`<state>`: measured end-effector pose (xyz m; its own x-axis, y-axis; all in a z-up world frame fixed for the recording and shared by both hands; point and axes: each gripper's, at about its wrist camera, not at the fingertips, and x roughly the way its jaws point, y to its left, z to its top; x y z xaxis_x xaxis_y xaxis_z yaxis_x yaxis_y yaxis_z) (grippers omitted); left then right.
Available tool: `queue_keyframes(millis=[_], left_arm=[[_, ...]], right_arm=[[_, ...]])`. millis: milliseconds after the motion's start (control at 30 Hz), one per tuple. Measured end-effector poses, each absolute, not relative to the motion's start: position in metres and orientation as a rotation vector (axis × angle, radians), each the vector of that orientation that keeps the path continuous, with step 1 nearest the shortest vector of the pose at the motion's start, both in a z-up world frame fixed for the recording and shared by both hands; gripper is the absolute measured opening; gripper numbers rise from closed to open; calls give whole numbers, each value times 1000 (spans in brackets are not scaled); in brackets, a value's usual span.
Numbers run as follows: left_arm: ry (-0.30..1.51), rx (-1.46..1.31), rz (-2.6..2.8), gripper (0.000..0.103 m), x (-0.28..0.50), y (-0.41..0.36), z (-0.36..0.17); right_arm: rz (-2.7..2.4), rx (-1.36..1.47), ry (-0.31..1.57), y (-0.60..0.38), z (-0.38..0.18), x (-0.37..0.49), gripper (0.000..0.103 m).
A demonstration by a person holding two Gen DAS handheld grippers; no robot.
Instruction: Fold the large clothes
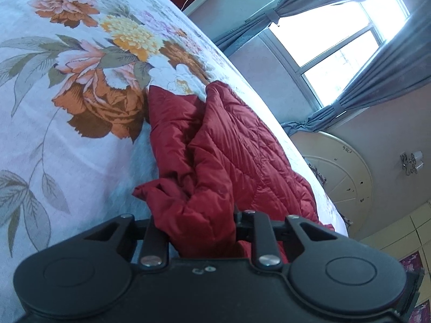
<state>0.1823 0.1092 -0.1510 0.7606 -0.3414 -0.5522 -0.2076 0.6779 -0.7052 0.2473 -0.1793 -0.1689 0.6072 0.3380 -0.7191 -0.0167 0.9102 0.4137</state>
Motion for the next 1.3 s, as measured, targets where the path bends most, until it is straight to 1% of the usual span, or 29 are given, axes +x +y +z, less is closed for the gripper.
queue_keyframes(millis=[100,200,267,333,400,467,533,633,733,800,867,933,1000,1167,1300], left_arm=[[733,-840,-88,23,183,112,-151],[737,-839,-93,23,183,112,-151],[736,-836,-93,23,182,112,-151],[732,-834,-88,23,180,111,-149],[716,-815,-88,23,178,106,-142],[699,-759,-88,23,177,100,-133],[698,-734,-82,22,178,97,-129],[703,-721,-83,22,180,98,-128],[709,-714,-78,22,179,97,-128],[713,-709,-78,22,179,97,-128],[715,-702,-82,22,179,96,-128],[715,-692,-87,22,179,96,-128],[719,-690,-88,22,179,96,-129],[727,-700,-92,22,181,98,-131],[729,-679,-102,22,183,96,-125]], right_arm=[[200,416,902,-185,-156,241,4],[223,434,847,-192,-131,220,5],[239,416,844,-193,-122,209,5],[242,398,896,-190,-129,207,5],[215,341,985,-180,-152,212,4],[203,383,985,-182,-165,216,2],[194,435,995,-190,-157,220,2],[200,416,870,-198,-127,216,2],[197,430,831,-196,-119,237,2],[185,425,838,-190,-127,256,2],[174,432,883,-186,-144,274,2],[172,443,902,-185,-155,279,2],[167,440,912,-187,-151,278,2],[182,464,864,-201,-120,249,2],[178,437,958,-195,-141,252,2]])
